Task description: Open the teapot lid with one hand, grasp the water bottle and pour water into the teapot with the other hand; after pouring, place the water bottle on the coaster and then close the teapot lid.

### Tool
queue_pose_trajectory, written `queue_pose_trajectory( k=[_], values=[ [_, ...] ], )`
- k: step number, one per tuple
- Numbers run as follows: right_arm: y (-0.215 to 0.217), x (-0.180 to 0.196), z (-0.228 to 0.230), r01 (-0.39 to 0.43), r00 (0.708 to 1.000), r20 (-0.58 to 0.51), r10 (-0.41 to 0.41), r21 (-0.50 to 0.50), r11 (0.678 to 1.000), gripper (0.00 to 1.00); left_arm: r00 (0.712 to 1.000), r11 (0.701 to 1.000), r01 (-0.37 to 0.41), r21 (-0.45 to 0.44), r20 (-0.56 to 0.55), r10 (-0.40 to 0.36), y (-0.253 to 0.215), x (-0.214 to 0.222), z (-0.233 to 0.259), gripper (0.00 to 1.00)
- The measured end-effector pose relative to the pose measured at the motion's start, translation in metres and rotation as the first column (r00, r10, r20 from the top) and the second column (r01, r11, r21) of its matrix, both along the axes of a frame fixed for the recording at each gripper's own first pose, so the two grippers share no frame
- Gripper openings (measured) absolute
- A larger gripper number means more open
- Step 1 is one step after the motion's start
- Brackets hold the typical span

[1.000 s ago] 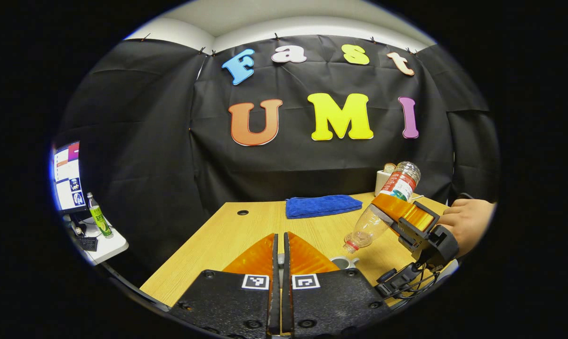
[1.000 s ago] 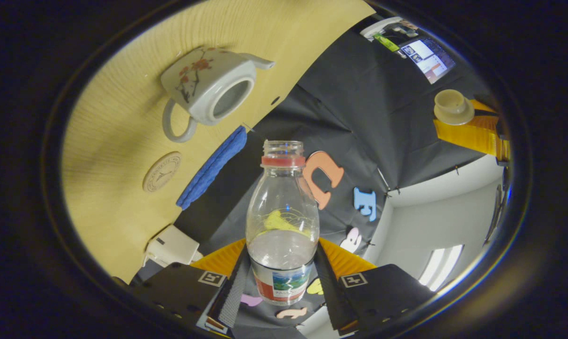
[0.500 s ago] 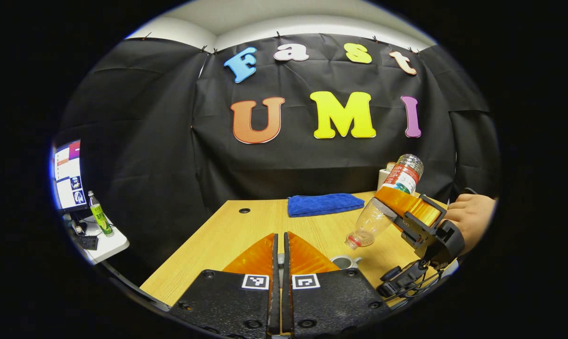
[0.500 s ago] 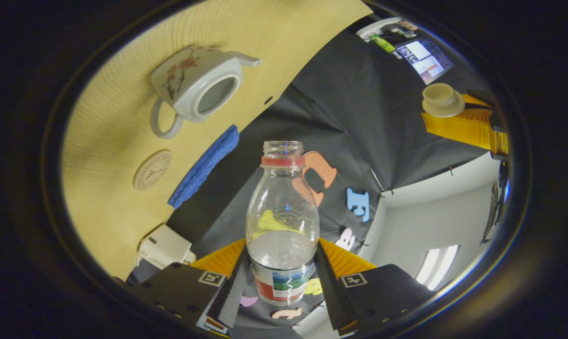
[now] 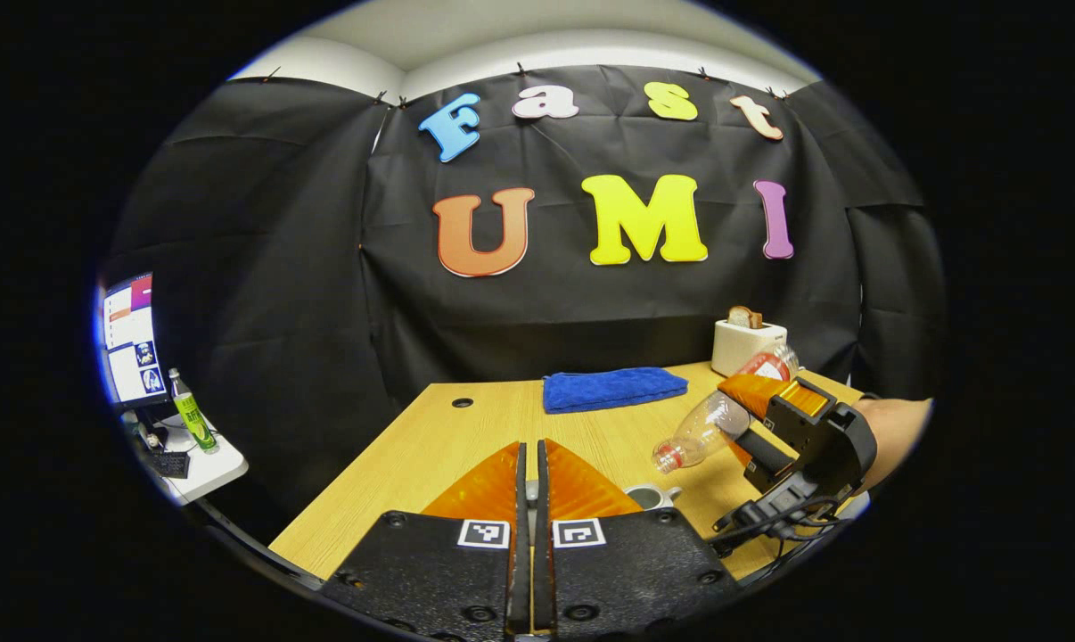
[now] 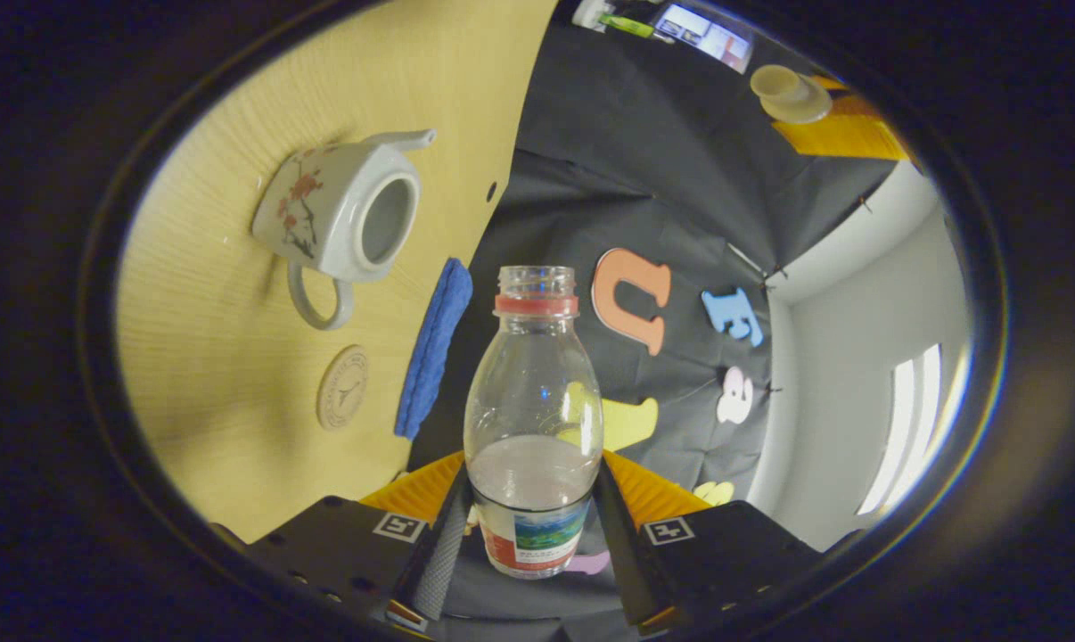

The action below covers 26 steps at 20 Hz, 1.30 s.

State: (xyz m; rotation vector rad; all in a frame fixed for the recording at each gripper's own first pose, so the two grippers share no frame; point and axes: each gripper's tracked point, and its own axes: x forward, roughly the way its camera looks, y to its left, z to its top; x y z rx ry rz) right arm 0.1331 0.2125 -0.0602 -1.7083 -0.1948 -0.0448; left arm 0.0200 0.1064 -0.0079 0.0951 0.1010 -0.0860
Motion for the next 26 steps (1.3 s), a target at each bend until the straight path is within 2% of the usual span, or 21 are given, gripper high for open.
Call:
queue_pose_trajectory(
  k=[1,3,5,7,9,10,11,12,14,15,16,18,19,20,21,23,25,26],
  values=[
    [-0.003,-0.001,0.003,-0.004,1.0,0.004,0.004,0.047,0.999,0.76,1.0,1.0,0.0,-0.012,0.011,0.001,0.0,0.0,0.004,0.04],
    [-0.011,-0.003,0.002,-0.014,1.0,-0.017,0.017,0.161,0.987,0.73,1.0,1.0,0.001,-0.02,0.008,-0.001,-0.001,0.001,0.0,0.04],
    [-0.018,0.0,-0.001,-0.011,0.998,-0.06,0.03,0.296,0.955,0.76,1.0,1.0,-0.002,-0.018,-0.005,0.002,0.001,0.004,-0.004,0.04],
    [-0.026,-0.005,0.002,-0.008,0.995,-0.09,0.053,0.439,0.898,0.73,1.0,0.999,-0.019,-0.027,-0.006,0.019,0.007,0.005,-0.005,0.04],
    [-0.03,-0.005,0.018,-0.01,0.993,-0.09,0.076,0.575,0.818,0.73,0.999,0.998,-0.036,-0.055,-0.005,0.036,0.011,0.006,-0.004,0.04],
    [-0.031,-0.002,0.024,-0.007,0.991,-0.096,0.091,0.648,0.762,0.76,0.999,0.997,-0.038,-0.06,-0.009,0.037,0.012,0.008,-0.006,0.04],
    [-0.033,0.002,0.031,-0.003,0.988,-0.104,0.114,0.724,0.69,0.73,0.999,0.997,-0.041,-0.059,-0.01,0.04,0.013,0.009,-0.007,0.04],
    [-0.032,0.007,0.034,0.009,0.98,-0.125,0.155,0.807,0.59,0.76,0.999,0.997,-0.046,-0.055,-0.014,0.045,0.013,0.01,-0.008,0.04],
    [-0.028,0.019,0.033,0.085,0.955,-0.179,0.238,0.93,0.357,0.77,0.998,0.997,-0.053,-0.047,-0.017,0.052,0.016,0.011,-0.011,0.04],
    [-0.028,0.025,0.034,0.12,0.945,-0.189,0.268,0.96,0.252,0.77,0.998,0.998,-0.052,-0.044,-0.019,0.052,0.016,0.012,-0.012,0.05],
    [-0.029,0.031,0.036,0.148,0.938,-0.189,0.29,0.976,0.16,0.76,0.999,0.998,-0.05,-0.041,-0.02,0.049,0.014,0.012,-0.012,0.05],
    [-0.031,0.045,0.037,0.192,0.931,-0.184,0.314,0.981,0.008,0.73,0.999,0.998,-0.046,-0.035,-0.017,0.045,0.012,0.013,-0.011,0.05],
    [-0.031,0.052,0.036,0.215,0.925,-0.185,0.333,0.975,-0.055,0.75,0.999,0.998,-0.044,-0.033,-0.016,0.044,0.011,0.014,-0.011,0.05],
    [-0.031,0.058,0.029,0.243,0.92,-0.192,0.342,0.963,-0.112,0.73,0.999,0.999,-0.043,-0.032,-0.016,0.042,0.011,0.014,-0.012,0.04],
    [-0.033,0.067,0.023,0.266,0.918,-0.197,0.346,0.95,-0.165,0.75,0.999,0.999,-0.041,-0.031,-0.017,0.04,0.009,0.014,-0.013,0.04],
    [-0.032,0.082,0.01,0.299,0.912,-0.21,0.352,0.928,-0.223,0.75,0.999,0.999,-0.039,-0.028,-0.022,0.039,0.008,0.015,-0.015,0.04],
    [-0.033,0.096,0.002,0.292,0.92,-0.217,0.326,0.935,-0.201,0.74,0.998,0.999,-0.049,-0.025,-0.032,0.048,0.01,0.019,-0.019,0.04],
    [-0.032,0.102,-0.005,0.294,0.922,-0.23,0.313,0.94,-0.175,0.74,0.998,0.998,-0.054,-0.019,-0.037,0.053,0.012,0.021,-0.022,0.04]
  ],
)
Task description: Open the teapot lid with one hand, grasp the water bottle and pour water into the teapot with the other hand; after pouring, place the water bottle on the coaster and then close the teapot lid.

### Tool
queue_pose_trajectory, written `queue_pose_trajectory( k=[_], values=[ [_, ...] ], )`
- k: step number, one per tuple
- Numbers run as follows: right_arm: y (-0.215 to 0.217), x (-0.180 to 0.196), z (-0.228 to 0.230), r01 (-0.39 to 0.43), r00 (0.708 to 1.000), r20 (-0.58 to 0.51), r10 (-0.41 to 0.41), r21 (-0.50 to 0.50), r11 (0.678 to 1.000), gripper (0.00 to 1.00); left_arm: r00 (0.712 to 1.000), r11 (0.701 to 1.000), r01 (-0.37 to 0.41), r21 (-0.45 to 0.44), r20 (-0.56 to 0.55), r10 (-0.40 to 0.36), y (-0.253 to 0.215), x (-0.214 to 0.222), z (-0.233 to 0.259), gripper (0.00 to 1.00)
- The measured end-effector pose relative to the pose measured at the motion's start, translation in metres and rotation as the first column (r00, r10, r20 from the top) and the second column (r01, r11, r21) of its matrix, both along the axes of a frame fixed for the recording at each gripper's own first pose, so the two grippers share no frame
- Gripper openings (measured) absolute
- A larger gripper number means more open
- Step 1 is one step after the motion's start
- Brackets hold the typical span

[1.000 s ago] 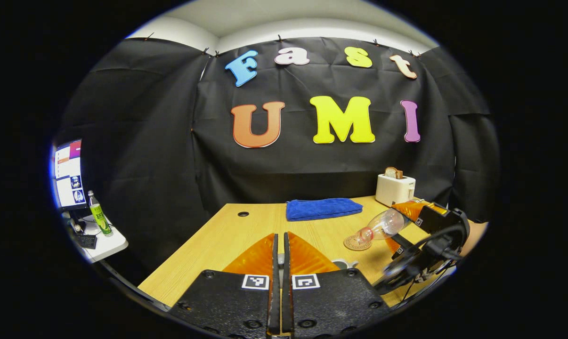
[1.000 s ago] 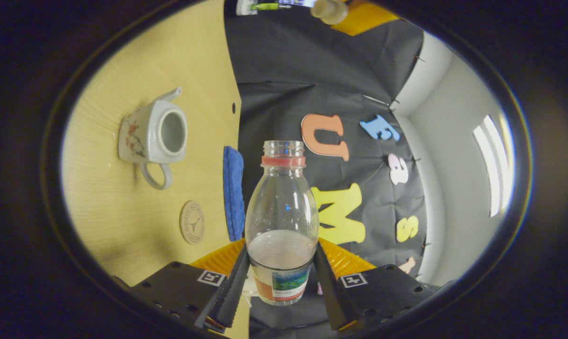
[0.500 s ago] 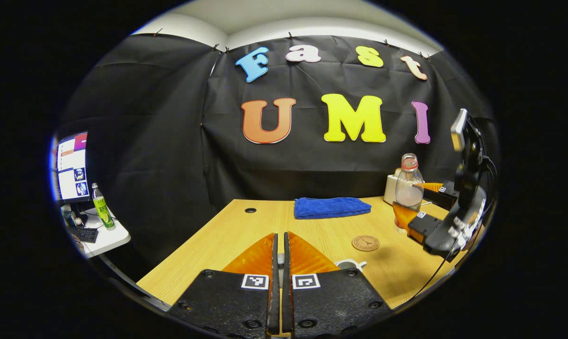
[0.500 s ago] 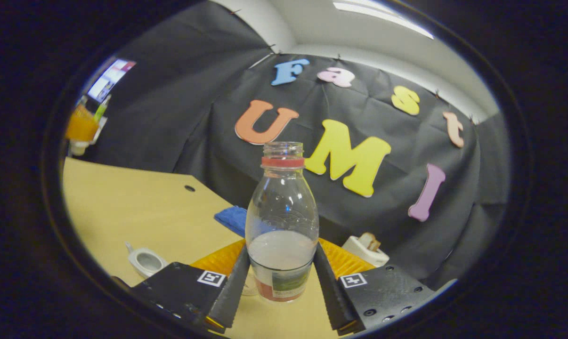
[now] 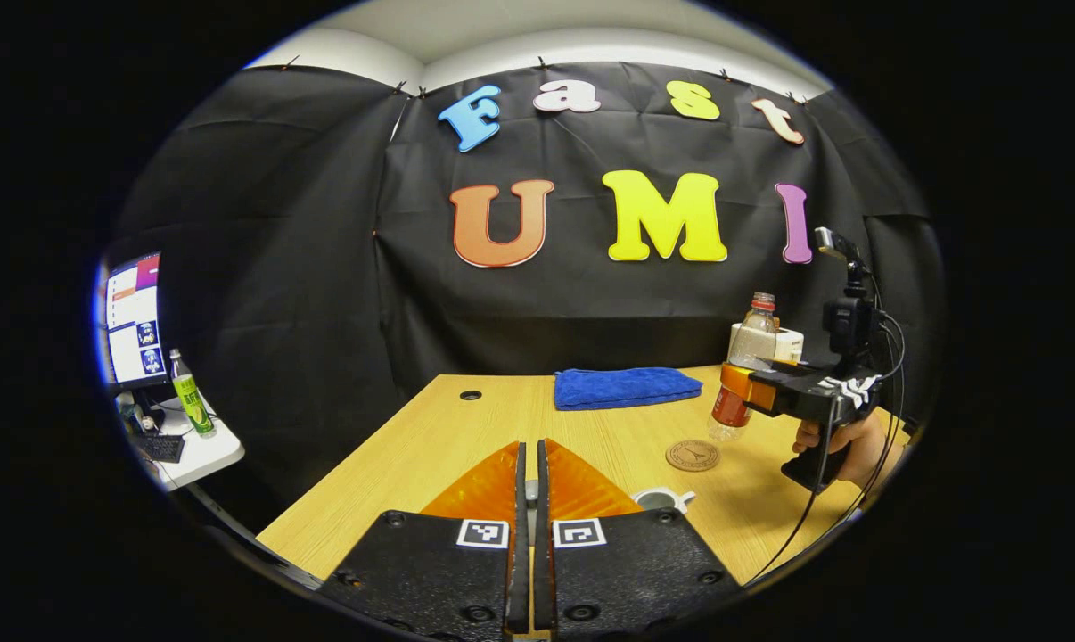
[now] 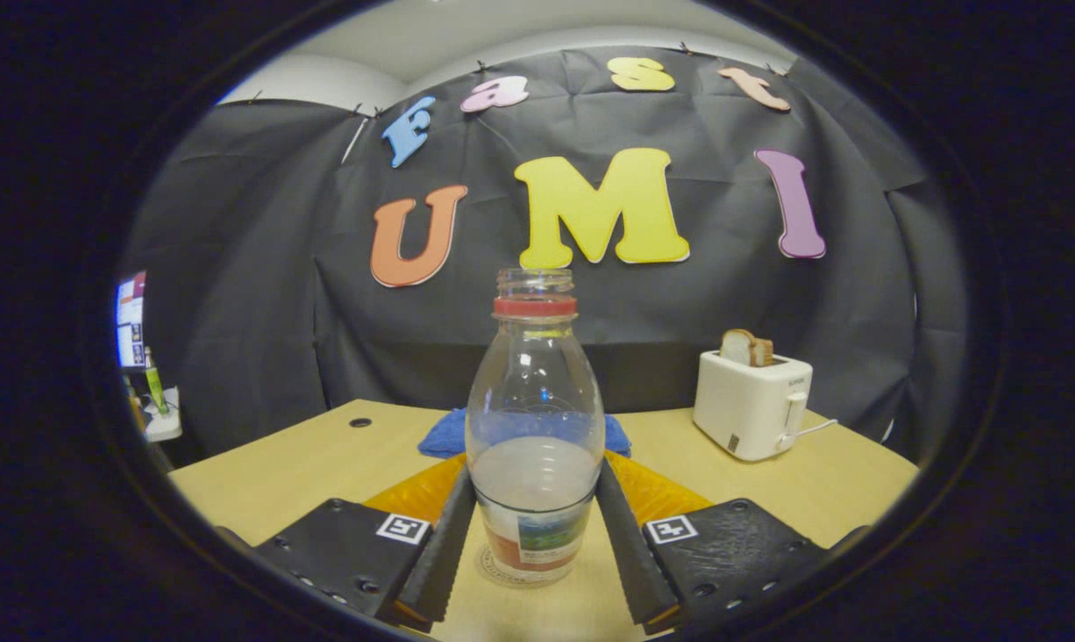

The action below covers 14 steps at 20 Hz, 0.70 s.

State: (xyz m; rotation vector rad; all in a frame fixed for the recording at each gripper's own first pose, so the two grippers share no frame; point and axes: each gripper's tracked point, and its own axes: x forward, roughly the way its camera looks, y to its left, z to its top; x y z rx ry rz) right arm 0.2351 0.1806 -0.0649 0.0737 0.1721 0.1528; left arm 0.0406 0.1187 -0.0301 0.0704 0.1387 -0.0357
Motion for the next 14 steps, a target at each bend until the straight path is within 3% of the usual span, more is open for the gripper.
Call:
queue_pose_trajectory(
  k=[8,14],
  values=[
    [0.034,0.018,-0.038,-0.05,0.999,-0.026,0.048,-0.073,0.996,0.74,0.999,1.0,-0.004,0.014,-0.037,0.005,-0.001,0.006,-0.013,0.05],
    [0.032,0.024,-0.053,-0.032,0.999,-0.04,0.029,-0.085,0.996,0.76,0.999,1.0,0.003,0.014,-0.042,-0.003,-0.003,0.007,-0.015,0.05]
  ],
)
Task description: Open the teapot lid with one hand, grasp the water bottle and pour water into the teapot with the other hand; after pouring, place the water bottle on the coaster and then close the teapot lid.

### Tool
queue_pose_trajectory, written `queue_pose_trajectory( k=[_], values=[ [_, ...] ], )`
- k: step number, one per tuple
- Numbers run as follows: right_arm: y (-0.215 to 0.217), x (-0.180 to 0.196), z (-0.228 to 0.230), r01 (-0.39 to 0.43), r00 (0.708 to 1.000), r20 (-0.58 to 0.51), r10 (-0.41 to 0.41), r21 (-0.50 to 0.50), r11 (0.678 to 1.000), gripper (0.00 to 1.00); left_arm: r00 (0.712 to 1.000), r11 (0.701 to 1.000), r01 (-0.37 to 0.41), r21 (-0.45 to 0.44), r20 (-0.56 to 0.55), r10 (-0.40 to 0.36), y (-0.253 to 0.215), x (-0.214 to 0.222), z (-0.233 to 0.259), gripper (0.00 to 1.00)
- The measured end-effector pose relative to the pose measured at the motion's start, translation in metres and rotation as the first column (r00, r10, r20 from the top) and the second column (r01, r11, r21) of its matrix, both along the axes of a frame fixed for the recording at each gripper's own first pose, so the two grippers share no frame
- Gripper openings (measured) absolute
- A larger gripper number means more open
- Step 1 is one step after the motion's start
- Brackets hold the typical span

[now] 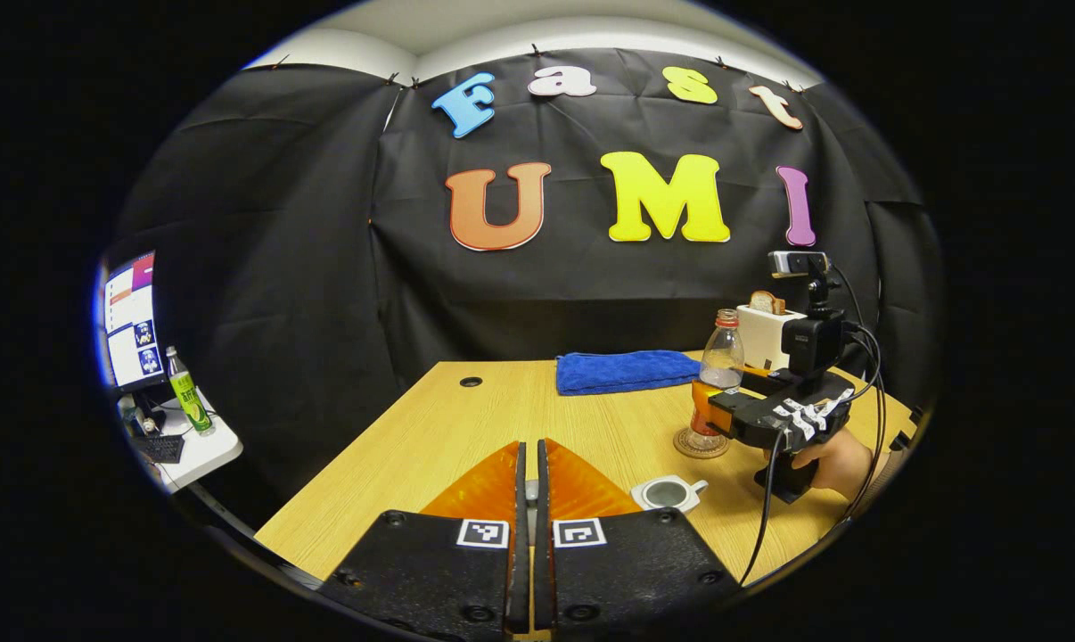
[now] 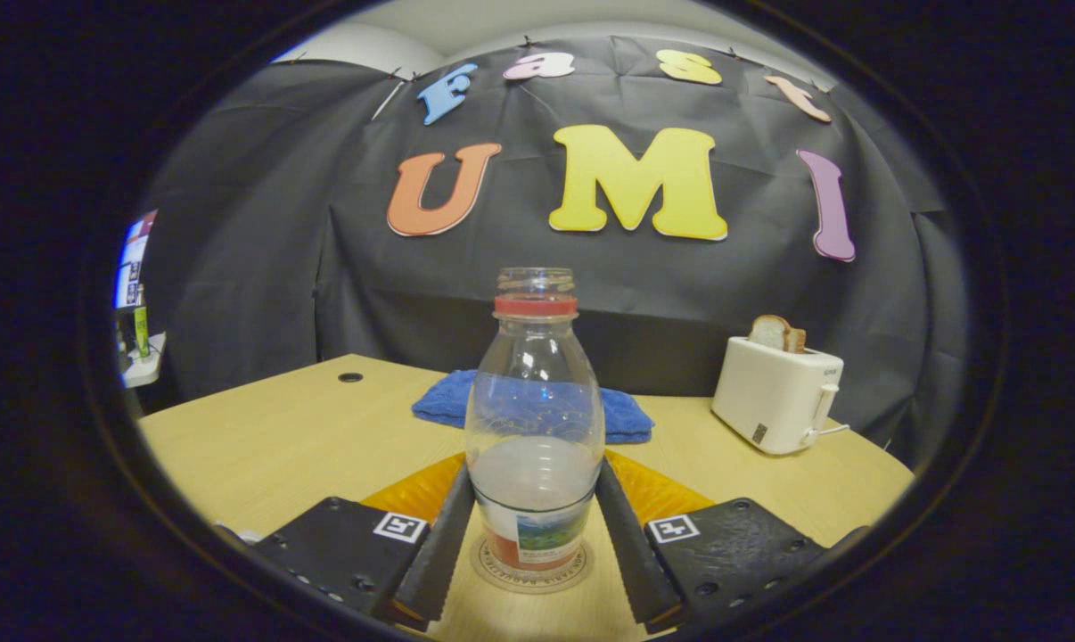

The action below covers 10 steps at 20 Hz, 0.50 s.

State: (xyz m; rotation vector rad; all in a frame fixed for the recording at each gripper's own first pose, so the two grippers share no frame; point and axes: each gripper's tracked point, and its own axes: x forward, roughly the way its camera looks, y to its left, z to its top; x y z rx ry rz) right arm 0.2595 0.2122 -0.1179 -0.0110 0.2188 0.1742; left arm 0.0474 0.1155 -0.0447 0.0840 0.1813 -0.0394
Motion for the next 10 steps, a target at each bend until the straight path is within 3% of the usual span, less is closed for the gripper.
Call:
queue_pose_trajectory(
  k=[3,4,5,10],
  values=[
    [-0.001,-0.001,-0.002,-0.007,1.0,-0.015,0.007,0.006,1.0,0.8,1.0,1.0,-0.004,-0.001,-0.002,0.004,0.001,0.001,0.0,0.05],
    [0.001,-0.001,-0.003,-0.012,1.0,-0.022,0.012,0.017,1.0,0.95,1.0,1.0,-0.003,-0.001,-0.004,0.003,0.001,0.0,0.0,0.05],
    [-0.001,-0.003,-0.001,-0.013,1.0,-0.018,0.013,0.025,1.0,0.99,1.0,1.0,-0.001,-0.003,-0.004,0.001,0.001,0.0,0.0,0.05],
    [-0.009,-0.018,0.02,-0.031,0.999,0.011,0.03,0.044,0.999,0.98,1.0,1.0,0.005,0.005,0.0,-0.005,-0.004,0.0,0.0,0.05]
  ],
)
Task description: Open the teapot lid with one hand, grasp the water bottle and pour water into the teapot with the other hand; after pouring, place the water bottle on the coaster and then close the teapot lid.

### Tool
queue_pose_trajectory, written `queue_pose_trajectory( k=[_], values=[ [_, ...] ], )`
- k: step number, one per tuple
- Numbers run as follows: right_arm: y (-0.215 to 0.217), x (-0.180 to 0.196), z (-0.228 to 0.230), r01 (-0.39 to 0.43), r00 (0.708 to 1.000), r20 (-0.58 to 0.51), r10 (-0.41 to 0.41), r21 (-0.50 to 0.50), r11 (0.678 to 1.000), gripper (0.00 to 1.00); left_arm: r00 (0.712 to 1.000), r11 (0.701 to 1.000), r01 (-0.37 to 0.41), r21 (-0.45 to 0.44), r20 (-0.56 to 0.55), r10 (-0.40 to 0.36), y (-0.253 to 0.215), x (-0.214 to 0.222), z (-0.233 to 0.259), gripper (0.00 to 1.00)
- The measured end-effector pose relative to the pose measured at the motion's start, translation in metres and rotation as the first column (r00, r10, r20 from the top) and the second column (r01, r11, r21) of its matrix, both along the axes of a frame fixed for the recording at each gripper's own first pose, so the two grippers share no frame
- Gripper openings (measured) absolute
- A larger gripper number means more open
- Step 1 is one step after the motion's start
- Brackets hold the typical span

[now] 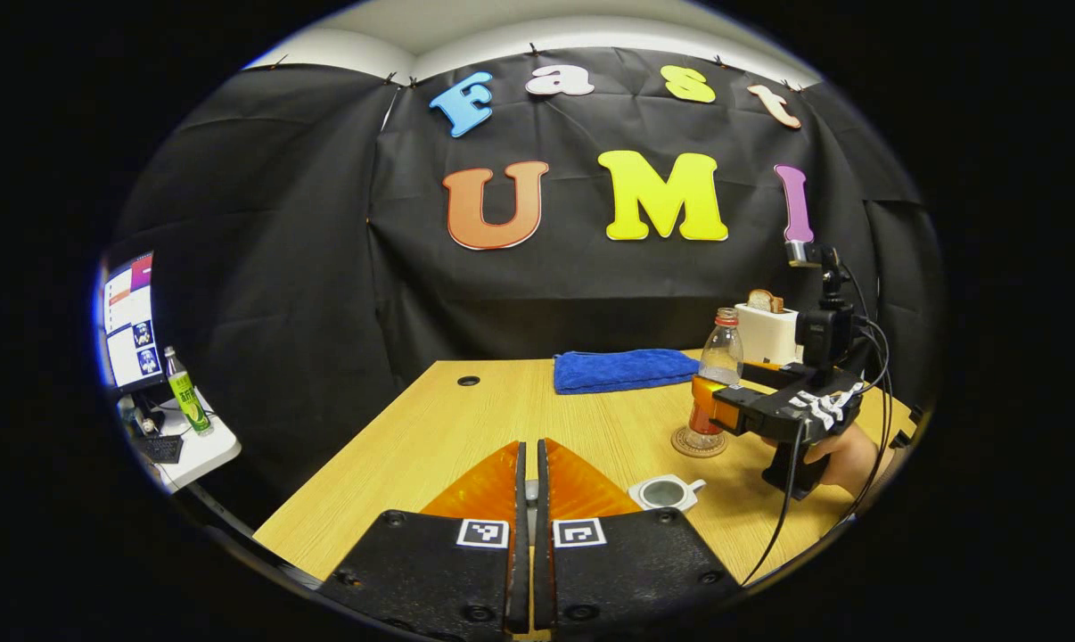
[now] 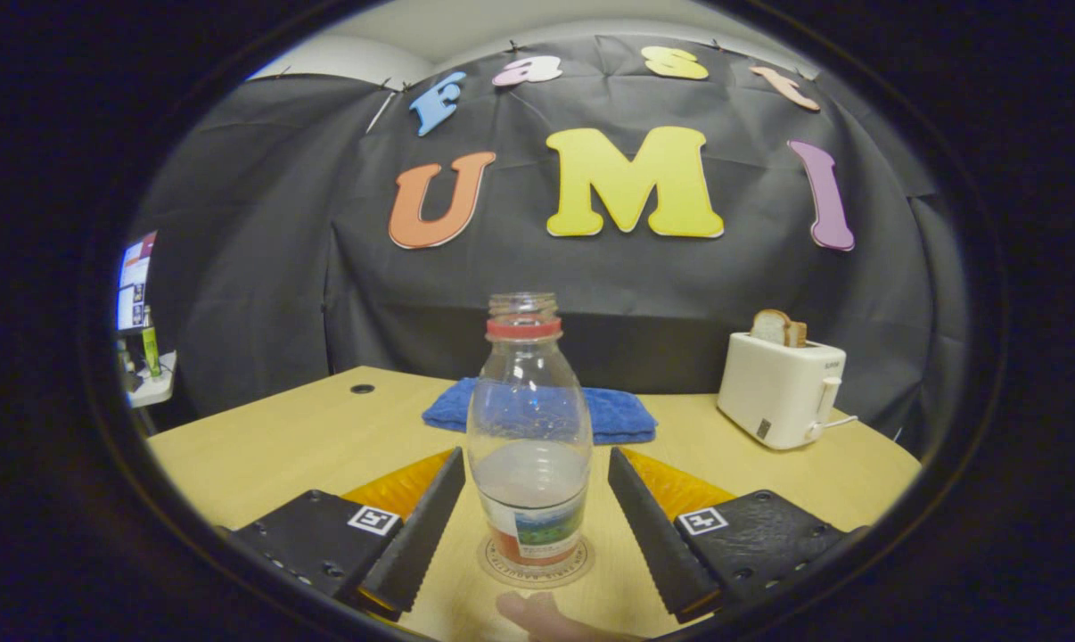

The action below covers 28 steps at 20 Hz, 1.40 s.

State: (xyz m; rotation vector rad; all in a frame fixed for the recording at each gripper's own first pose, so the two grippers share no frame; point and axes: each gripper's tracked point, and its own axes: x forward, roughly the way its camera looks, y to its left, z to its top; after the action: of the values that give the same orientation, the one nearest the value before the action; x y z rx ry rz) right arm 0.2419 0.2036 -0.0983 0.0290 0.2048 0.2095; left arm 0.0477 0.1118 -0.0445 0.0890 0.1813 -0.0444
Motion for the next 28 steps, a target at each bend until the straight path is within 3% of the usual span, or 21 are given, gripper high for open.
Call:
queue_pose_trajectory(
  k=[4,9,14,20,23,28],
  values=[
    [-0.011,-0.03,0.03,-0.022,0.998,0.06,0.021,0.016,1.0,0.97,1.0,1.0,0.012,0.009,0.0,-0.012,-0.009,0.002,-0.003,0.05],
    [-0.03,-0.082,0.057,-0.043,0.981,0.189,0.052,-0.049,0.998,0.97,1.0,0.999,0.025,0.036,0.009,-0.025,-0.032,0.013,-0.011,0.05],
    [-0.045,-0.129,0.063,-0.046,0.961,0.269,0.072,-0.1,0.994,0.95,0.995,0.993,0.099,-0.067,-0.004,-0.1,-0.076,0.033,-0.036,0.04],
    [-0.062,-0.163,0.051,-0.043,0.959,0.276,0.06,-0.068,0.997,0.97,0.981,0.981,0.162,-0.109,-0.085,-0.172,-0.103,0.048,-0.079,0.04],
    [-0.078,-0.17,0.046,-0.021,0.962,0.271,0.027,-0.025,0.999,0.96,0.979,0.977,0.178,-0.113,-0.084,-0.188,-0.107,0.047,-0.078,0.04],
    [-0.11,-0.179,0.037,0.048,0.971,0.234,-0.048,0.005,0.999,0.95,0.991,0.985,0.127,-0.118,-0.02,-0.131,-0.101,0.06,-0.077,0.04]
  ],
)
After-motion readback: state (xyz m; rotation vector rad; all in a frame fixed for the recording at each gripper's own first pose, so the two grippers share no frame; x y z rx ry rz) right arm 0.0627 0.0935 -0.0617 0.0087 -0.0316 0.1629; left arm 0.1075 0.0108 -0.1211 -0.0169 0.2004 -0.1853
